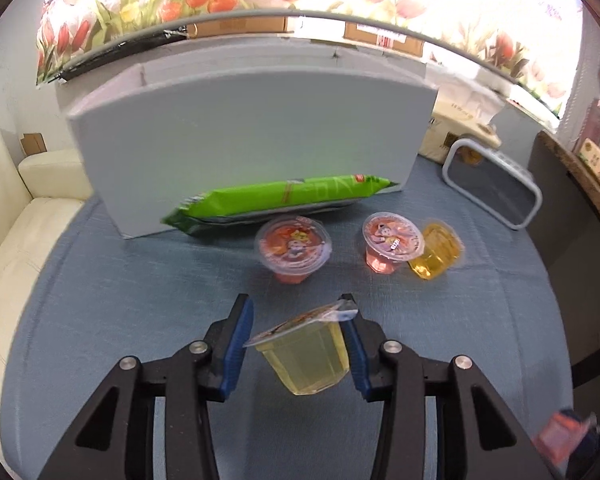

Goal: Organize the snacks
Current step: 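Carry both jelly cups into the white box and open both grippers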

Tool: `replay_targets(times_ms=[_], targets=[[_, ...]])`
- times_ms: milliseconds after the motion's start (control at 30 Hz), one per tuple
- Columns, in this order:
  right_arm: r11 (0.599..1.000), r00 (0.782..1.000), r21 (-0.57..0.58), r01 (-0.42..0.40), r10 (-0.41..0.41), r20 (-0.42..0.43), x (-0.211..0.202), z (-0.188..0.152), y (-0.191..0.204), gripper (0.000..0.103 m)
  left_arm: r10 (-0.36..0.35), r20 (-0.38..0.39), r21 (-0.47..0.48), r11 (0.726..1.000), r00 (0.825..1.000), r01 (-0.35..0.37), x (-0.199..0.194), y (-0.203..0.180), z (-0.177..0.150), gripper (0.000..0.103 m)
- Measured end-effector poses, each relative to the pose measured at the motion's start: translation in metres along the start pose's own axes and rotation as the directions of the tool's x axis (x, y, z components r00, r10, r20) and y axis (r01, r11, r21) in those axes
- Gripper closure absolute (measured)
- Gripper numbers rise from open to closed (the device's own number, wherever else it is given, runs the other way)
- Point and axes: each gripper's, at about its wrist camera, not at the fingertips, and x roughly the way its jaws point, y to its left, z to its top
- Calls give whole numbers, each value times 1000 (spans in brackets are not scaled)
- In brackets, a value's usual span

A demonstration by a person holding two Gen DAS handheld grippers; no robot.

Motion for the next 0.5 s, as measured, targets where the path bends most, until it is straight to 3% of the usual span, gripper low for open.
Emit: replay_targets(times_ms=[233,500], targets=[[999,999,-39,-27,29,34,-8,19,26,52,-29,75,33,999,997,26,-55,35,11,55],[994,994,-83,-68,74,79,-7,57,61,52,-64,139,44,997,988,59,-90,68,47,55]])
